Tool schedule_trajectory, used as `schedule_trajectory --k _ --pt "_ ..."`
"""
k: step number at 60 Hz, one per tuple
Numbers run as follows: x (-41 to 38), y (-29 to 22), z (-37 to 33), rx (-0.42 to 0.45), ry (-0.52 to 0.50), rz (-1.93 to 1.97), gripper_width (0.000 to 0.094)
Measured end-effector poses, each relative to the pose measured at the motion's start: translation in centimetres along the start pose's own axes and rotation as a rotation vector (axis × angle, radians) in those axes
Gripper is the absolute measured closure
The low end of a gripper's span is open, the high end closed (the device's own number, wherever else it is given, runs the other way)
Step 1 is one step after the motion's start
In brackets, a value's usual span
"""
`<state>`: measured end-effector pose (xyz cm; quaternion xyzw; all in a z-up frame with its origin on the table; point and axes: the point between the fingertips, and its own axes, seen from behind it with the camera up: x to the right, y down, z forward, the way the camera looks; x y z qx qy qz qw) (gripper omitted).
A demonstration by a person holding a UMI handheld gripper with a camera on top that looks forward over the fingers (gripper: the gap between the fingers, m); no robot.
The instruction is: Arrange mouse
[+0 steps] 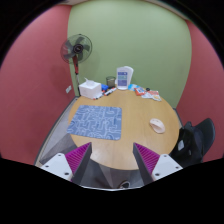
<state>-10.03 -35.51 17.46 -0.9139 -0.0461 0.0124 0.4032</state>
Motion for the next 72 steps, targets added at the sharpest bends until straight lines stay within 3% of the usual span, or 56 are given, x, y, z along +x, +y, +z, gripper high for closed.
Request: schedule_trajectory --k 12,27,41,58,65,69,72 --pt "10.4 3.3 5.5 -0.022 0.094 0.027 0.0099" --pt "22.9 2.0 15.6 0.026 0.210 0.076 0.0100" --pt "28.1 0.8 23.8 0.011 0.184 0.082 0.0100" --pt "29.9 -2.3 28.5 0.036 0.138 0.074 0.0105" --pt "29.9 -2.1 30.0 0.028 0.119 0.082 0.0197" --pt "29.4 -2.4 30.4 0.046 0.111 0.087 0.0398" --pt "29.5 -2.5 30.4 0.051 0.132 0.080 0.0409"
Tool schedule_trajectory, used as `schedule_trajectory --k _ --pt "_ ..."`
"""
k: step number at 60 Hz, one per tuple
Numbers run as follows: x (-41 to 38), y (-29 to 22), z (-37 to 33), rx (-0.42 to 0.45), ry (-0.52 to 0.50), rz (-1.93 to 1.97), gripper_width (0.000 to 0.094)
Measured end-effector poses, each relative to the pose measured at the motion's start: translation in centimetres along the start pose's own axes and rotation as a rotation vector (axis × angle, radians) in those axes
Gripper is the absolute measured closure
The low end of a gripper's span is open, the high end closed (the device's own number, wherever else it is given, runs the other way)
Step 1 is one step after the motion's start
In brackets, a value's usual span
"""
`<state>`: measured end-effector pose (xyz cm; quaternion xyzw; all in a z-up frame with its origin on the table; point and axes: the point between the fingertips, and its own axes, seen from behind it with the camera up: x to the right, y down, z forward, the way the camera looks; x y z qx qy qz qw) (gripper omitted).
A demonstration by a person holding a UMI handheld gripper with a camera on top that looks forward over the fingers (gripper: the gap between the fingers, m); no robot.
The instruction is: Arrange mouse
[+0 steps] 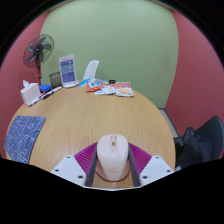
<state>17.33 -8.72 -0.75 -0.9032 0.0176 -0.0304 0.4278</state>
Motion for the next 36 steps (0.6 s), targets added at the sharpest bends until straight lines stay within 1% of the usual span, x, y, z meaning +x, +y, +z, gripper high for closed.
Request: schedule_trajectory --k 6,11,15,18,21,23,28,33,36 --pt "0.2 -0.1 -0.1 0.004 0.029 0.018 0.0476" --pt "0.3 -0.1 -0.2 -0.019 0.046 0.049 0.0524" --pt "0.6 -0.6 -1.2 -0.015 0.102 0.072 0.0536" --pt "0.9 -2.3 -2.4 0.009 0.136 0.078 0.0536" --pt "1.0 -4.6 -4.7 0.051 0.178 0.086 0.0536" --pt "0.7 -6.8 -6.4 0.095 0.201 0.100 0.0536" --pt "-2.1 -13.0 -11.1 0.213 0.219 0.122 0.0535" --pt "-7.8 -17.9 -15.1 0.321 0.193 0.128 0.0536" --pt "-12.5 -19.7 -16.1 0.343 0.141 0.130 0.0537"
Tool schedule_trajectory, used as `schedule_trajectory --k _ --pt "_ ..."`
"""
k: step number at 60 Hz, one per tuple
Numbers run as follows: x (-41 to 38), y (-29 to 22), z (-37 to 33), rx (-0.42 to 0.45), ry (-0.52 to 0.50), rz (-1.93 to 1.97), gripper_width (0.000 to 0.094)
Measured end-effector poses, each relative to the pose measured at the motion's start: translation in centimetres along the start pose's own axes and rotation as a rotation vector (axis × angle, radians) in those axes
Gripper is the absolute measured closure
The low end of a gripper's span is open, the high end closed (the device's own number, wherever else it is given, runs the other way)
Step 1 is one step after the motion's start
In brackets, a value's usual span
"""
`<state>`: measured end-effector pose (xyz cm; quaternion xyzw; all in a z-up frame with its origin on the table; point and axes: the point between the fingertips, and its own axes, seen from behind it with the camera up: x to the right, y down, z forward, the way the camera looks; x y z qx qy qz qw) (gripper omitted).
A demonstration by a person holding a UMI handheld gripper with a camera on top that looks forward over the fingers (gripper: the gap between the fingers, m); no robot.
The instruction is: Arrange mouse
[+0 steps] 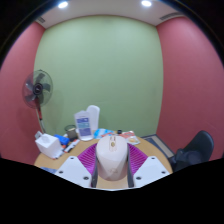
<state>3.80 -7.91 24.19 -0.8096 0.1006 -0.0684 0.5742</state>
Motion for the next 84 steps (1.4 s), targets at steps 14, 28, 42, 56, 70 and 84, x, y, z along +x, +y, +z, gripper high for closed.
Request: schedule_trajectory --k 14,28,42,56,70,84 --pt "-19.4 13.5 0.8 -0.216 -0.187 -0.024 0.0537" --pt "-23.7 24.6 2.1 -0.347 -0.200 -0.109 0.0432" --pt "-23.3 21.9 -1.9 -0.331 -0.168 -0.117 0.0099" --pt "-22.6 15.4 -12.1 -0.277 -0.143 -0.133 0.0093" --pt "-21.9 13.1 -23.0 -0.236 -0.126 -0.141 0.0094" --pt "-21.4 13.4 -30.0 -0.225 -0.126 -0.140 0.0093"
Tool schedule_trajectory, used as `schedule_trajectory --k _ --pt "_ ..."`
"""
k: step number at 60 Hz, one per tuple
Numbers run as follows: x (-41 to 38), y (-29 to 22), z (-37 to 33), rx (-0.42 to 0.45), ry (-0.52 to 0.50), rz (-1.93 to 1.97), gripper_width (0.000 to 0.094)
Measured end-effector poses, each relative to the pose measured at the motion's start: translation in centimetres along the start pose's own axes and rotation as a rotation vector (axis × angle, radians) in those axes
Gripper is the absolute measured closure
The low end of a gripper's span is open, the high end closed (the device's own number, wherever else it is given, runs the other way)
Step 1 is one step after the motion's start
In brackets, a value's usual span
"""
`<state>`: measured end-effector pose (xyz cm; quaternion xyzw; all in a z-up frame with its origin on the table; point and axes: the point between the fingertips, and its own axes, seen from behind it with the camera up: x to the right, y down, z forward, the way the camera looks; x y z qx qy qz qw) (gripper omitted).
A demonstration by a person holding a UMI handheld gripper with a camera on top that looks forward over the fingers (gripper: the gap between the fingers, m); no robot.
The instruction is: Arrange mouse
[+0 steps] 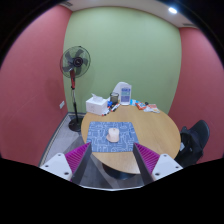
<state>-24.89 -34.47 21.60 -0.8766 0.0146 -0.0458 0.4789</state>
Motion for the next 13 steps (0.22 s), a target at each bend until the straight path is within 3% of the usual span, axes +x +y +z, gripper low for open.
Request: schedule_trajectory --k 13 --pt "0.4 0.1 -2.6 0.019 0.019 -0.003 0.0097"
